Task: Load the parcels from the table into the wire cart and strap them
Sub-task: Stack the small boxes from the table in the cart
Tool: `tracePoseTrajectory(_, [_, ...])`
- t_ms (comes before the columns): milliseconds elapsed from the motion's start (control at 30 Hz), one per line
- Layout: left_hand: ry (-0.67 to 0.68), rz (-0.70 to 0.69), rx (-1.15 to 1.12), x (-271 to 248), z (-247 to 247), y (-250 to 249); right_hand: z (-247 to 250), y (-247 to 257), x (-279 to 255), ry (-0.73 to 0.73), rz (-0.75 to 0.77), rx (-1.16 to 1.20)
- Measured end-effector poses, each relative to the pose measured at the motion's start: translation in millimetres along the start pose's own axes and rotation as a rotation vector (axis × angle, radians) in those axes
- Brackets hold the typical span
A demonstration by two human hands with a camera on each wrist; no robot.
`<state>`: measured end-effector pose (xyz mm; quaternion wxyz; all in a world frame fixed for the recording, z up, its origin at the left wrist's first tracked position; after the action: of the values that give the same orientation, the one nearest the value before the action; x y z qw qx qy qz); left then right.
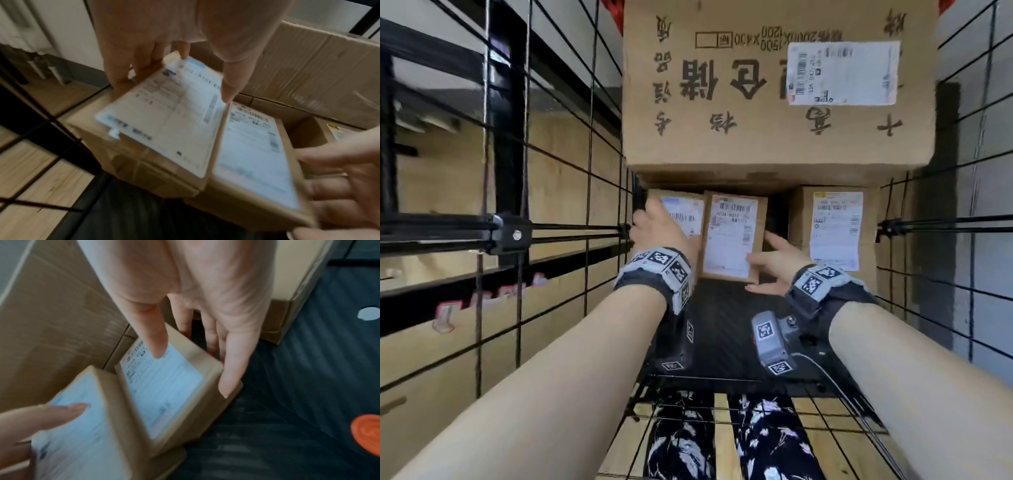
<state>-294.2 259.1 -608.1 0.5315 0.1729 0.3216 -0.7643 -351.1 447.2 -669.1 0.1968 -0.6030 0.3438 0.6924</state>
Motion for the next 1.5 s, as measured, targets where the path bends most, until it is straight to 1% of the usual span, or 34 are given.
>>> tracePoseTrajectory(100, [0.015, -0.002, 0.048, 3, -13, 5, -2, 6, 9, -0.072, 0.055, -0.091])
tracePoseTrajectory(200, [0.007, 0.011, 0.074, 3, -21, 21, -8, 11, 14, -0.097, 0.117, -0.213])
tracePoseTrajectory(233, [0.022, -0.004, 0.087, 3, -23, 27, -11, 13, 15, -0.105, 0.140, -0.257])
tracePoseTrajectory(267, [0.050, -0.037, 0.120, 2, -25, 29, -15, 14, 15, -0.112, 0.164, -0.304])
tracePoseTrajectory(333, [0.126, -0.150, 0.226, 0, -30, 27, -19, 15, 15, -0.132, 0.197, -0.374])
tracePoseTrajectory(367, [0.160, -0.203, 0.265, -1, -33, 25, -20, 14, 15, -0.141, 0.210, -0.385])
tracePoseTrajectory(433, [0.199, -0.245, 0.310, -3, -36, 20, -21, 11, 15, -0.151, 0.232, -0.388])
tracePoseTrajectory(633, [0.247, -0.244, 0.382, 3, -41, 24, -23, 7, 16, -0.182, 0.276, -0.400])
tracePoseTrajectory(767, [0.257, -0.302, 0.430, 4, -40, 27, -25, 8, 12, -0.197, 0.255, -0.391])
tracePoseTrajectory(833, [0.239, -0.324, 0.492, 5, -39, 30, -26, 9, 10, -0.219, 0.255, -0.405])
tracePoseTrajectory(900, [0.219, -0.313, 0.536, 5, -37, 32, -28, 10, 6, -0.242, 0.286, -0.439])
tracePoseTrajectory(1000, [0.227, -0.316, 0.554, 5, -38, 33, -29, 12, 4, -0.247, 0.322, -0.472])
tracePoseTrajectory(1133, [0.214, -0.328, 0.570, 6, -39, 32, -27, 12, 3, -0.275, 0.300, -0.521])
tracePoseTrajectory(1267, [0.200, -0.333, 0.581, 4, -37, 32, -22, 13, -3, -0.308, 0.298, -0.671])
tracePoseTrajectory(1400, [0.193, -0.342, 0.596, 1, -34, 32, -19, 10, -5, -0.322, 0.205, -0.759])
tracePoseTrajectory(1500, [0.187, -0.347, 0.588, -2, -30, 31, -16, 9, -10, -0.335, 0.152, -0.764])
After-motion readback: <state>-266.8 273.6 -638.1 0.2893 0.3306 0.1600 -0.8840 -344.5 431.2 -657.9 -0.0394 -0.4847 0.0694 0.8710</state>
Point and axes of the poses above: each hand's wrist, its own x-axis towards the middle knuckle, its own z-axis out of the back of the hand, y = z × x, the point moved 6 cm from there along x, towards the middle knuckle, and after that the axes turned 12 degrees about -x, right-handed, at the moved point
